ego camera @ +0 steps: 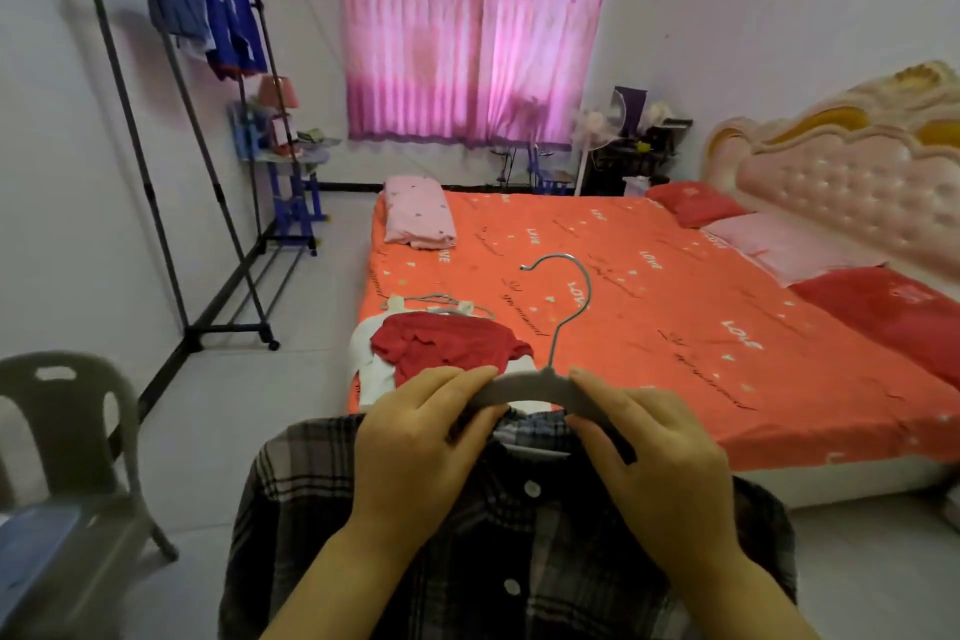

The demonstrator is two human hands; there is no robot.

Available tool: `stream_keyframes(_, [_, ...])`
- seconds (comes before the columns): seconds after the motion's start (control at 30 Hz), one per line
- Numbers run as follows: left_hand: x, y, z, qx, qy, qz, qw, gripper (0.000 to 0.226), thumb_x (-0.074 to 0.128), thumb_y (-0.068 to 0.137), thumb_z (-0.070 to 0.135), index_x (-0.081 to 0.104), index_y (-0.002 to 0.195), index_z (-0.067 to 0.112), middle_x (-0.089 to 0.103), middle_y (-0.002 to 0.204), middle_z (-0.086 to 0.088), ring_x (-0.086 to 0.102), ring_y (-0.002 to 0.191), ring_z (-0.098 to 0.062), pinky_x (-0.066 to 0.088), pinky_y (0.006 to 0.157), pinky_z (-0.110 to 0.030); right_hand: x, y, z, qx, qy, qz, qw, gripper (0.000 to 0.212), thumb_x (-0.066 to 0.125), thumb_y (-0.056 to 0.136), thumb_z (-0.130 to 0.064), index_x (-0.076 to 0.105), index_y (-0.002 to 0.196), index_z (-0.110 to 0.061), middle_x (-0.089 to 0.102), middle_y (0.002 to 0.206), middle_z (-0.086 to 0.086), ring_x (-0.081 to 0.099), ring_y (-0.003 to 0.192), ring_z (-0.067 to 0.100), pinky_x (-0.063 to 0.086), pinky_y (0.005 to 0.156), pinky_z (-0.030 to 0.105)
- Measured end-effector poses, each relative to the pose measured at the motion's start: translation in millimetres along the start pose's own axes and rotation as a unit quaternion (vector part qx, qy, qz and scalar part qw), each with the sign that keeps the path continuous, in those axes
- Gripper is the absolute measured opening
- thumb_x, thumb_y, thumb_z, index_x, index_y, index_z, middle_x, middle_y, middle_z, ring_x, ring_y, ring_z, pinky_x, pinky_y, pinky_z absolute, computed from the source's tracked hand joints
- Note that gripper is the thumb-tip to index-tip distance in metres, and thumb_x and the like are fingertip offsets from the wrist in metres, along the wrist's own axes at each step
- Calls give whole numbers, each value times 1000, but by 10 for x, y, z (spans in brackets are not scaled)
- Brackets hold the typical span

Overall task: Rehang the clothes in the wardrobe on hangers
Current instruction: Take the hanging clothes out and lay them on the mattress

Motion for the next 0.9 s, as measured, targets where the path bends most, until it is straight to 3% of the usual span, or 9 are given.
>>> stream_keyframes(0.23, [637,829,-1080,-7,31,15,999,30,58,82,31,72,103,14,67,90,2,58,67,-11,51,56,-29,1163,838,536,5,14,-25,1000,40,72,74,-19,67,113,-13,66,80,3,47,79,14,38,67,22])
stream_keyframes(0.37, [958,1208,-1597,-14,32,15,999,30,59,82,30,73,102,12,68,92,-1,63,76,-15,54,62,-31,1741,1196,795,17,-5,-40,999,35,72,78,-19,68,112,-10,63,78,6,46,80,18,38,64,24])
stream_keyframes(0.57, [1470,1620,-2264,-36,53,21,998,30,63,79,30,73,101,12,69,94,-2,60,82,-12,52,67,-29,2484,1661,1215,-3,-8,-70,997,42,80,69,-11,70,109,-8,65,78,9,59,72,31,48,52,37])
stream_keyframes(0.9, [2591,2364,-3509,-135,83,-35,987,37,62,78,36,70,106,13,68,95,-2,65,77,-22,56,65,-34,4161,2385,2234,-11,60,-102,993,41,83,66,-8,72,106,-9,63,75,9,59,70,31,46,53,33])
Point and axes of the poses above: each hand's wrist, its own y-axis towards the middle knuckle, its own x-axis out of the palm, z = x × y, the point moved 2 cm from there along y, towards the middle knuckle
